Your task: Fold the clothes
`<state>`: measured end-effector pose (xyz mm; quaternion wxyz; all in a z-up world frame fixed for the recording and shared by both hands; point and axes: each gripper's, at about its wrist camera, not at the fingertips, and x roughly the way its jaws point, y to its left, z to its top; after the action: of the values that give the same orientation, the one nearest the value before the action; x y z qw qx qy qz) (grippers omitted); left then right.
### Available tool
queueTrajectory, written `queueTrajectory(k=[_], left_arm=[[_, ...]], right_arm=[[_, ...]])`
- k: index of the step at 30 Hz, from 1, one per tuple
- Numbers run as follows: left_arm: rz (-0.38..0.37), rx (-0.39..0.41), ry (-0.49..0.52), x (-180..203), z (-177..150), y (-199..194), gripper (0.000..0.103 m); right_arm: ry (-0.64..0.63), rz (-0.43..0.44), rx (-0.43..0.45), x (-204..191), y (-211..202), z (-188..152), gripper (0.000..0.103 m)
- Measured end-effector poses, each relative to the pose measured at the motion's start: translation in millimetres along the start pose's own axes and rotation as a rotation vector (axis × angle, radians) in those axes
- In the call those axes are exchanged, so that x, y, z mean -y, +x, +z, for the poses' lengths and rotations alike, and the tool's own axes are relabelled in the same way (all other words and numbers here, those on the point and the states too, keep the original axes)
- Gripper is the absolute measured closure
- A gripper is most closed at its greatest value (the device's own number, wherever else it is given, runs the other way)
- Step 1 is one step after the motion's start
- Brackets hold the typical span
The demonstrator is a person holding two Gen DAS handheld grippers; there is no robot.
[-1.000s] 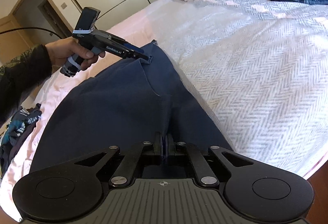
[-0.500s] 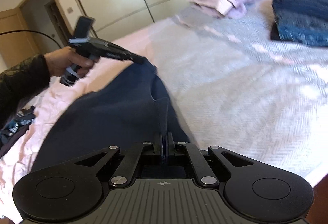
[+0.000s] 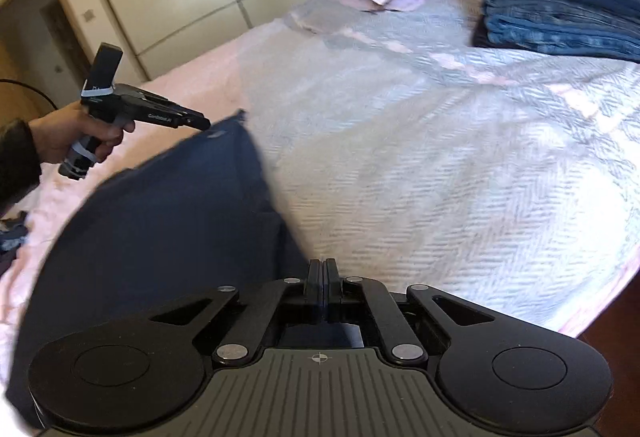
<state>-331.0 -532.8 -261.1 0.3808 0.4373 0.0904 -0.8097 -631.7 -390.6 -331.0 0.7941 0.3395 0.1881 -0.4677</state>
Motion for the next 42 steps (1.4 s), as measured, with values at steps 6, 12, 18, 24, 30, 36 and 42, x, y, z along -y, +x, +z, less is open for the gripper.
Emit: queueTrajectory(k=[6,12,18,24,30,36,42], left_arm=[[0.014,0.003,-0.028,29.3,-53.6,-84.5,0.078],[0.022,0.011,-0.076,74.7,-129.9,-167.9,0.073],[0.083,0.037,-0.088,142.8,-201.2,-230.8,0.064],[0.078,0.069,-0.145,226.2,-252.3,-261.6,0.054],[0.039,0.111,-0.177,273.0,-260.2,-259.0,0.056],[0.118,0.101,-0.015,272.6,-242.3,-273.0,0.063],[0.267,0.063,-0.016,239.4,-260.4,-307.5,0.061]], right_arm=[[-0.082,0.145,-0.063,-32.7,17.2,-3.8,0.102],[-0.166,0.008,-0.099,-23.9,38.6,-1.8,0.102],[-0.226,0.080,-0.065,-57.6,-4.1,-14.7,0.078],[-0.349,0.296,-0.136,-123.2,-18.8,-59.3,0.044],[-0.465,0.426,-0.194,-163.7,-18.6,-88.5,0.044],[-0.547,0.574,-0.199,-201.2,-14.4,-114.8,0.044],[-0.539,0.665,-0.219,-234.2,21.5,-124.5,0.044]])
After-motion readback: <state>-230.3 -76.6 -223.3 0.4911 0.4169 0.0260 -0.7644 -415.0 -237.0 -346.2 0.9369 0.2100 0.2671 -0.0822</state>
